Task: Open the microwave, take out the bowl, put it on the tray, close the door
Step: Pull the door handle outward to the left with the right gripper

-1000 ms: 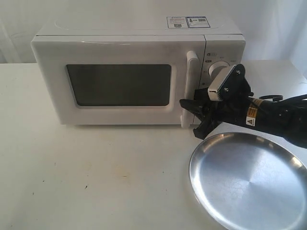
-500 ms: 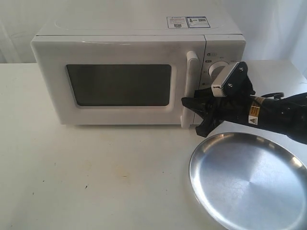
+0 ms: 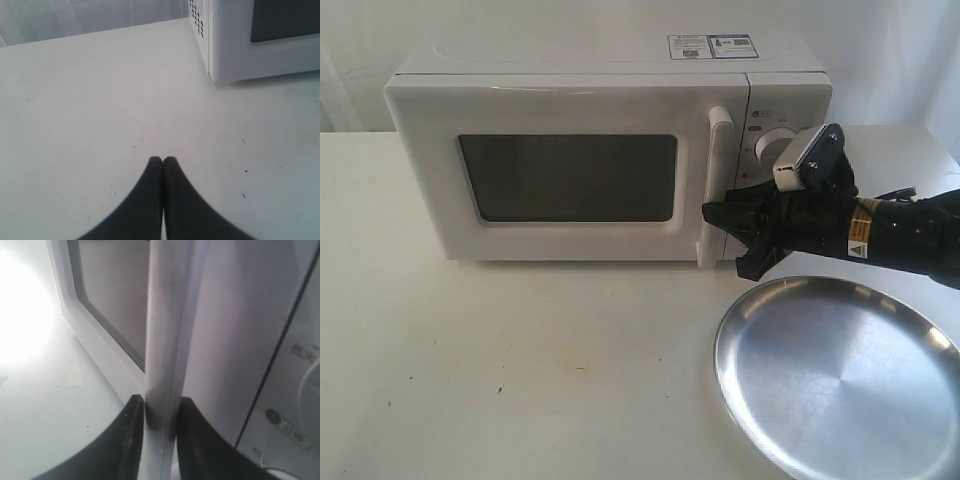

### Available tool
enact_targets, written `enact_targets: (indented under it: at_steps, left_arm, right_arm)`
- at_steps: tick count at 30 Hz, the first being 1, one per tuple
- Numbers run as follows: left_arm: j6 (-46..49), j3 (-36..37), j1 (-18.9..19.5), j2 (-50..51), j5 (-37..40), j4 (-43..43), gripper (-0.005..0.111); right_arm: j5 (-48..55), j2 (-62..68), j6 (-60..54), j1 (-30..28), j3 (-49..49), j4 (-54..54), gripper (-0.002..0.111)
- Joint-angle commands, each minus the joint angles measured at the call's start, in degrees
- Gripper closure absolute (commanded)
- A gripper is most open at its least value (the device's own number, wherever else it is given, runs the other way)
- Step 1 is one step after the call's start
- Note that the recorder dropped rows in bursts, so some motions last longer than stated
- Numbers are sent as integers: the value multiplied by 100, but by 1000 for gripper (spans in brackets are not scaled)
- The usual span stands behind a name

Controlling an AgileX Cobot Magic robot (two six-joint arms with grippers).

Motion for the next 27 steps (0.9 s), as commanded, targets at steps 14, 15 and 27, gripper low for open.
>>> enact_targets:
  at_steps: [14, 15, 27]
  left_arm:
    - [-33, 19, -5, -12, -2, -22, 107]
    - [-33, 19, -5, -12, -2, -22, 107]
    - [-33, 19, -5, -12, -2, -22, 107]
  right_arm:
    - [-1204, -53, 317, 790, -81, -2907, 108]
    - [-1204, -53, 317, 790, -69, -2906, 108]
    - [-1204, -99, 593, 764, -70, -2719, 108]
